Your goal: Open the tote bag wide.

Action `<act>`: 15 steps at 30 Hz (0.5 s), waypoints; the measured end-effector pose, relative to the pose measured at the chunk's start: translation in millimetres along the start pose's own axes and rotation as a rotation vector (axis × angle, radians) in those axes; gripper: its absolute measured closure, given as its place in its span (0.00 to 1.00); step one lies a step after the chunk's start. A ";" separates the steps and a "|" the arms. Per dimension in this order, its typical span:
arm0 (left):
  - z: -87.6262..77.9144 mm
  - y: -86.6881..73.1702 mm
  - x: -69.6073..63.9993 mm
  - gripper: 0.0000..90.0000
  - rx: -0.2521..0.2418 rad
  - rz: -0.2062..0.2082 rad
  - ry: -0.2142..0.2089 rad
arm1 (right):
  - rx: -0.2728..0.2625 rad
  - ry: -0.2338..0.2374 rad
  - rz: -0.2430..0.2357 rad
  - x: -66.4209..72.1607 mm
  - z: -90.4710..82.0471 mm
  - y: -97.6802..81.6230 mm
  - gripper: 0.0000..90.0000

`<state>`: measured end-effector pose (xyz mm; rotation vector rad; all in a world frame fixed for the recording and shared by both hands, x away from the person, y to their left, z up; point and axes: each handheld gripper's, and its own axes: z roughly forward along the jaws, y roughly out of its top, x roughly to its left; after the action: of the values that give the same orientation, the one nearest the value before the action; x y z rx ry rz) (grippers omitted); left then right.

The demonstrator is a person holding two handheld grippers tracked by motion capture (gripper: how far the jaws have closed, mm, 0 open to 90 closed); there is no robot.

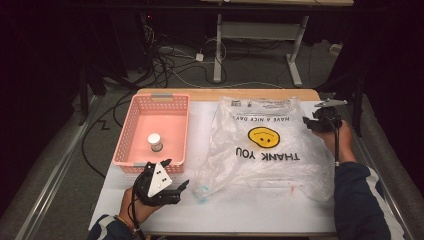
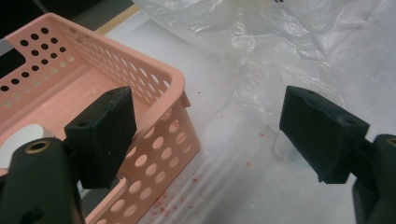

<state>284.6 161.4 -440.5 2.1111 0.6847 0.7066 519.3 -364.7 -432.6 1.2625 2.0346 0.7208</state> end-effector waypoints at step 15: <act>0.6 1.2 0.2 0.21 -0.002 0.009 -0.019 | 0.074 -0.095 0.133 -7.2 -5.7 -9.6 1.00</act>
<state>285.4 160.7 -439.7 2.1181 0.6643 0.6912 512.1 -375.7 -434.2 1.4572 1.9303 0.6384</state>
